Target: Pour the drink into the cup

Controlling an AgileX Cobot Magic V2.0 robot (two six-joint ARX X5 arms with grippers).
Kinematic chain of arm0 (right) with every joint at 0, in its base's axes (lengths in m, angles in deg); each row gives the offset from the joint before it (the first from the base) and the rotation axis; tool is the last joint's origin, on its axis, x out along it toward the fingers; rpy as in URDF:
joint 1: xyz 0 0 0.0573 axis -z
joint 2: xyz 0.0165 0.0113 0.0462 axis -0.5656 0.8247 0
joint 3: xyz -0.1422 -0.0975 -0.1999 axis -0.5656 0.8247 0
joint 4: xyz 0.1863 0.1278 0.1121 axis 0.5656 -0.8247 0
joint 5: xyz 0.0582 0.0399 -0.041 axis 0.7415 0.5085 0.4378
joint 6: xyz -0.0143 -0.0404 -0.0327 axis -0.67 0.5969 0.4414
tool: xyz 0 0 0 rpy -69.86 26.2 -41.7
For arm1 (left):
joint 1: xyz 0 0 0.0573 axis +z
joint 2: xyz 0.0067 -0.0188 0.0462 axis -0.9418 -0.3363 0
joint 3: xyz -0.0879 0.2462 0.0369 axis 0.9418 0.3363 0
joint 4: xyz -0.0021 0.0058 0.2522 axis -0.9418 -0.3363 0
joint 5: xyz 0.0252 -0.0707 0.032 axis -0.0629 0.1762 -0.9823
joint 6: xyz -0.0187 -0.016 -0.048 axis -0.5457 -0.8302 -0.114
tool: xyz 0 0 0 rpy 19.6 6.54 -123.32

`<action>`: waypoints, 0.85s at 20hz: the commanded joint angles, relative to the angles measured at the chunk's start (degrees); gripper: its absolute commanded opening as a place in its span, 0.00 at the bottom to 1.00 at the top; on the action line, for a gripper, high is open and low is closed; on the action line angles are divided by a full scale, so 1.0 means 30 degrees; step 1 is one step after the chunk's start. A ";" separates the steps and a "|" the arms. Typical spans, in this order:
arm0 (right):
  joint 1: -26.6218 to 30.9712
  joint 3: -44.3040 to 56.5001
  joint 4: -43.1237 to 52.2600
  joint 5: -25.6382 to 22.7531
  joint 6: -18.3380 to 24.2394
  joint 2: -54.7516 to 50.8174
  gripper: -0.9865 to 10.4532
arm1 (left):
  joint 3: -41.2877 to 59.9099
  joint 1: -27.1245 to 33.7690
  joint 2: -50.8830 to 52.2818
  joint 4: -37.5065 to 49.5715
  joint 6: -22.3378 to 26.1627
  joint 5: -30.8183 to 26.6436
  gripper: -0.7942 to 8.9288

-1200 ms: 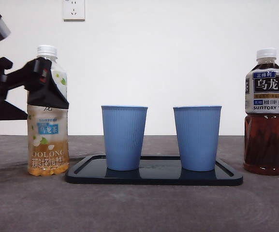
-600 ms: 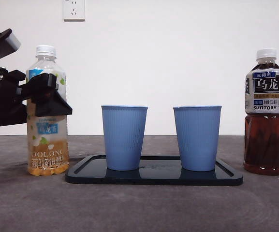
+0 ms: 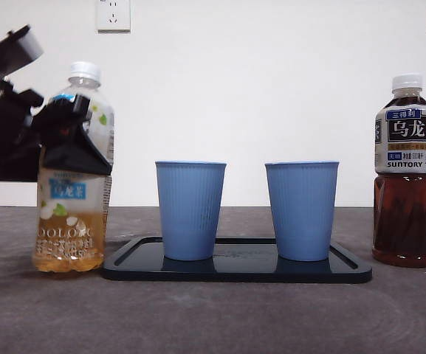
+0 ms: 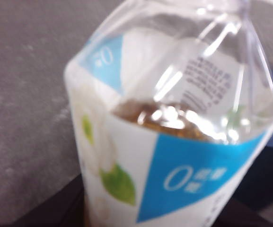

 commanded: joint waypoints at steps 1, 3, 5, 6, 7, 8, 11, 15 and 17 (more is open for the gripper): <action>-0.0087 -0.0306 0.0138 0.1260 0.1049 0.0080 0.47 | -0.1829 -0.0568 0.1362 -0.3344 0.0306 0.0051 0.20; -0.0087 -0.0306 0.0131 0.2492 0.1413 0.0080 0.47 | -0.3118 -0.0925 0.2047 -0.6506 0.1173 0.0036 0.20; -0.0087 -0.0306 0.0138 0.3840 0.1647 0.0080 0.47 | -0.4823 -0.1137 0.2200 -1.0134 0.2302 0.0000 0.20; -0.0087 -0.0306 0.0131 0.4503 0.1749 0.0080 0.47 | -0.5770 -0.1217 0.2157 -1.1927 0.2885 -0.0015 0.20; -0.0087 -0.0306 0.0138 0.4911 0.1785 0.0080 0.47 | -0.6455 -0.1260 0.2106 -1.3121 0.3366 -0.0087 0.20; -0.0087 -0.0306 0.0138 0.5187 0.1785 0.0080 0.47 | -0.7300 -0.1297 0.2004 -1.4542 0.3723 -0.0678 0.20; -0.0087 -0.0306 0.0153 0.5457 0.1843 0.0080 0.47 | -0.9275 -0.1596 0.1472 -1.7325 0.5610 -0.2987 0.20; -0.0087 -0.0306 0.0240 0.5515 0.1989 0.0080 0.47 | -1.1424 -0.2659 -0.0153 -1.9081 0.8029 -0.6339 0.20; -0.0087 -0.0306 0.0415 0.5603 0.1982 0.0080 0.47 | -1.2393 -0.3315 -0.1341 -1.9751 0.9056 -0.7759 0.20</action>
